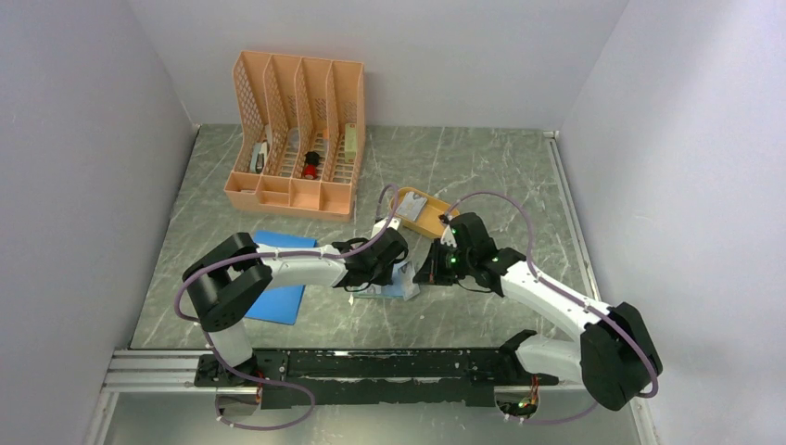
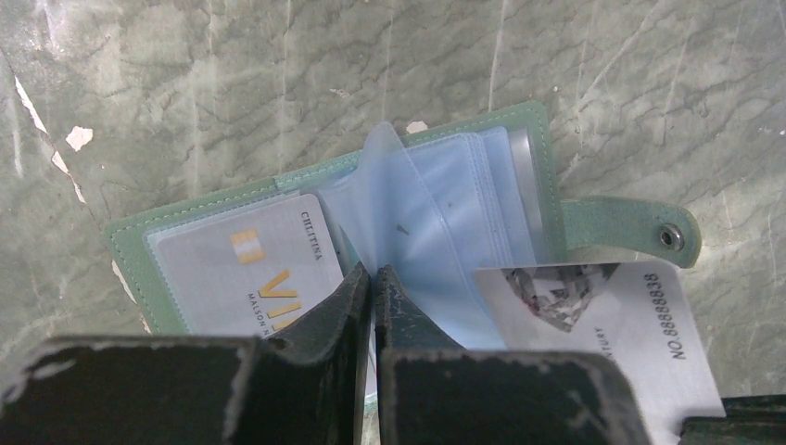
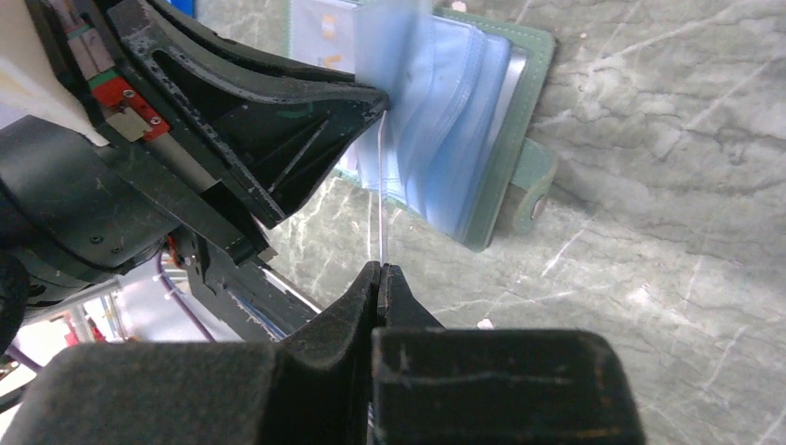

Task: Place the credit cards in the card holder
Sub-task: Turn over the card slot in the card holder.

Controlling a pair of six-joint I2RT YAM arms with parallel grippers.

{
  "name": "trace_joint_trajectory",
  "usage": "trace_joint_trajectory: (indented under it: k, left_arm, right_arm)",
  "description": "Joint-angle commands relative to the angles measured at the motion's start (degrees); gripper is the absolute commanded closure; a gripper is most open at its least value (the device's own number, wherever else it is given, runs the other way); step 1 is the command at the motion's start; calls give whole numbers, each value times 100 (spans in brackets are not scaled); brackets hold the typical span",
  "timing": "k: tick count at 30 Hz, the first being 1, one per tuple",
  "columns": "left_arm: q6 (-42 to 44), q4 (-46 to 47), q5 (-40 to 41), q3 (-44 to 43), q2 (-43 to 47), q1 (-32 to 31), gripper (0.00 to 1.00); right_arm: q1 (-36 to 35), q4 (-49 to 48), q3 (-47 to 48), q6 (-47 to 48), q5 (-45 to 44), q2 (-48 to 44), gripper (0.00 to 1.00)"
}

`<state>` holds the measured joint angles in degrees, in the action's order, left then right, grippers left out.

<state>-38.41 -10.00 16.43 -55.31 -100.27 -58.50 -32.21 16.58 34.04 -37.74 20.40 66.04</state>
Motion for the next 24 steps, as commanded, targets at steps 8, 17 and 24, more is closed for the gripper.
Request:
trace_joint_trajectory:
  k: [8, 17, 24]
  left_arm:
    - [-54, -229, -69, 140, 139, -39, 91]
    - [-70, -217, -69, 170, 173, -41, 91]
    - [-78, -213, -98, 144, 201, -43, 91]
  right_arm:
    - [-22, -221, -188, -118, 97, -3, 100]
    - [-21, -235, -229, -138, 60, 0, 100]
    - [-23, -374, -249, -74, 410, 198, 100]
